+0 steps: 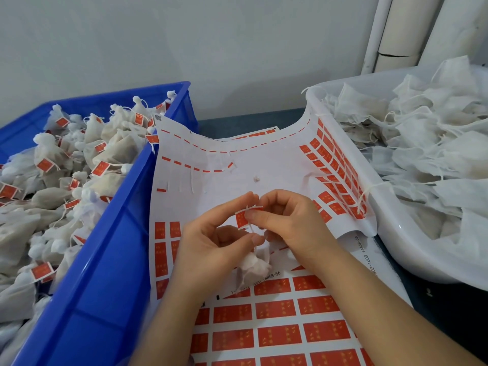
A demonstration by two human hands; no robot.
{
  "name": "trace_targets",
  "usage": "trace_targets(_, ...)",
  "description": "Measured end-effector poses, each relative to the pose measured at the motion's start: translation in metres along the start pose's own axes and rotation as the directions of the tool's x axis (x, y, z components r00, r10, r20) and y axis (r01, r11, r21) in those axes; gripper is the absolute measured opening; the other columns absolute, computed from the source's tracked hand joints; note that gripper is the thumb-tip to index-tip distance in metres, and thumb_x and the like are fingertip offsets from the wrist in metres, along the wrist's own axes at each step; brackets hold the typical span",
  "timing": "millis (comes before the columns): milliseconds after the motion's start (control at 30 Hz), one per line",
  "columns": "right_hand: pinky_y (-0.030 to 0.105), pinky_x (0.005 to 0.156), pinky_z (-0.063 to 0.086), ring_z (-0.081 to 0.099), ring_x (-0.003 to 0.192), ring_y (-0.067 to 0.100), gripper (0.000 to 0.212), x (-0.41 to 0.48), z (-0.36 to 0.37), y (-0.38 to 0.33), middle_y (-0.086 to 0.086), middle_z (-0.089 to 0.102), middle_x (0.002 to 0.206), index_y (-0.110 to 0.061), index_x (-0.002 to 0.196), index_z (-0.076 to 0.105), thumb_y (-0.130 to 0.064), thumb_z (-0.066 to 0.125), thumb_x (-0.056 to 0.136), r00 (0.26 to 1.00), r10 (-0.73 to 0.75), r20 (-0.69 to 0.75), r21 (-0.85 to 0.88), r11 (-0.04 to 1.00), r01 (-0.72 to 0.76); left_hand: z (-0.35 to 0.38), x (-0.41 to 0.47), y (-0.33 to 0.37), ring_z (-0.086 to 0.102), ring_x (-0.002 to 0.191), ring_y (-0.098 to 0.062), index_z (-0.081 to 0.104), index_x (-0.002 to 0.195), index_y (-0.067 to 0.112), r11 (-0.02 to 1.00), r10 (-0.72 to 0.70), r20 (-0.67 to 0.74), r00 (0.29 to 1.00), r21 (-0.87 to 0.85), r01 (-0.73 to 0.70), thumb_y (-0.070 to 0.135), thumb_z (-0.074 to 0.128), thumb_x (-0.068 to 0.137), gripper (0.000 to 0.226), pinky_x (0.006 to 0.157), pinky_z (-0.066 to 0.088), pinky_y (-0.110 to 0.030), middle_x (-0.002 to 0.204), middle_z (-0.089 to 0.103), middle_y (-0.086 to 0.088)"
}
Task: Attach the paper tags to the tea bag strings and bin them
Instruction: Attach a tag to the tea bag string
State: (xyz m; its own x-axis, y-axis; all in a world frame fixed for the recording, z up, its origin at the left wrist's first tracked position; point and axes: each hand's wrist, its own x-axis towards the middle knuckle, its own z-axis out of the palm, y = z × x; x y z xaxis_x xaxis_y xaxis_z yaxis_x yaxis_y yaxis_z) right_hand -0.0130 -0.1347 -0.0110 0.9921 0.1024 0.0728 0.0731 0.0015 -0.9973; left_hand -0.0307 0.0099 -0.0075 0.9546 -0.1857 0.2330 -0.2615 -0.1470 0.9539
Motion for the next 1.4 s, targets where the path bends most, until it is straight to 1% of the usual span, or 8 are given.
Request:
trace_targets(233,0.020,0.057,0.054,0.063,0.059,0.009,0.010,-0.0012,0.0002,-0.0011,-0.005,0.067,0.065,-0.012,0.082,0.064,-0.013,0.073,0.076,0.999,-0.028,-0.015,0.019,0.999,0.029,0.0015,0.0004,0.0014,0.071,0.083,-0.016,0.059,0.113,0.039,1.000,-0.005,-0.006,1.000,0.010,0.005,-0.005,0.071,0.074,0.060,0.065,0.057,-0.023,0.115,0.065,0.021)
trace_targets(367,0.017,0.055,0.052,0.063,0.057,0.007,0.011,-0.0019,0.0006,-0.0027,-0.007,0.067,0.063,-0.014,0.078,0.063,-0.011,0.074,0.075,0.998,-0.066,-0.022,0.042,0.997,0.066,0.0020,0.0020,0.0050,0.068,0.090,-0.003,0.050,0.118,0.043,0.999,-0.033,-0.076,0.997,-0.013,0.032,0.034,0.073,0.064,0.060,0.063,0.053,-0.016,0.114,0.062,0.026)
trace_targets(467,0.013,0.054,0.049,0.061,0.054,0.002,0.014,-0.0015,0.0006,-0.0035,-0.010,0.068,0.062,-0.017,0.079,0.062,-0.011,0.074,0.074,0.997,-0.073,-0.040,0.061,0.995,0.075,0.0001,0.0036,0.0041,0.069,0.079,-0.006,0.060,0.104,0.039,0.995,-0.104,-0.139,0.985,-0.018,0.102,0.050,0.067,0.055,0.051,0.056,0.051,-0.014,0.093,0.069,0.021)
trace_targets(533,0.013,0.054,0.049,0.063,0.057,0.002,0.016,-0.0014,0.0005,-0.0033,-0.011,0.069,0.065,-0.019,0.082,0.063,-0.013,0.074,0.074,0.997,-0.066,-0.049,0.074,0.995,0.070,-0.0002,0.0042,0.0026,0.070,0.069,-0.011,0.068,0.086,0.033,0.992,-0.124,-0.164,0.979,-0.044,0.118,0.047,0.065,0.055,0.034,0.053,0.051,-0.014,0.078,0.072,0.010)
trace_targets(633,0.016,0.057,0.051,0.065,0.060,0.005,0.016,-0.0014,-0.0001,-0.0028,-0.007,0.071,0.069,-0.021,0.088,0.066,-0.014,0.073,0.075,0.998,-0.053,-0.030,0.104,0.993,0.056,-0.0012,0.0053,0.0001,0.070,0.068,-0.015,0.074,0.071,0.031,0.986,-0.153,-0.173,0.973,-0.092,0.139,0.041,0.064,0.059,0.018,0.055,0.053,-0.017,0.074,0.073,0.003)
trace_targets(800,0.022,0.061,0.053,0.065,0.067,0.010,0.012,-0.0009,-0.0005,-0.0001,-0.004,0.071,0.073,-0.023,0.085,0.070,-0.012,0.065,0.083,0.999,-0.023,0.042,0.151,0.988,0.016,-0.0018,0.0051,-0.0004,0.069,0.069,-0.016,0.074,0.072,0.031,0.986,-0.149,-0.167,0.975,-0.103,0.133,0.039,0.062,0.064,0.016,0.056,0.053,-0.017,0.074,0.072,0.002)
trace_targets(1200,0.021,0.066,0.050,0.060,0.069,0.007,0.014,-0.0009,0.0031,0.0019,-0.010,0.064,0.071,-0.025,0.084,0.066,-0.020,0.056,0.091,0.992,0.044,0.119,0.095,0.994,-0.056,-0.0020,0.0046,-0.0020,0.068,0.067,-0.014,0.069,0.077,0.026,0.987,-0.155,-0.135,0.979,-0.053,0.149,0.040,0.058,0.068,0.020,0.057,0.052,-0.016,0.072,0.070,0.004)
trace_targets(1400,0.022,0.062,0.049,0.056,0.064,0.011,0.017,-0.0015,0.0003,0.0010,-0.002,0.064,0.073,-0.027,0.079,0.071,-0.021,0.058,0.088,0.977,0.035,0.211,0.272,0.958,-0.094,-0.0034,0.0041,0.0010,0.067,0.067,-0.015,0.072,0.075,0.032,0.972,-0.189,-0.068,0.980,-0.158,0.176,0.045,0.063,0.062,0.021,0.061,0.054,-0.020,0.073,0.070,0.001)
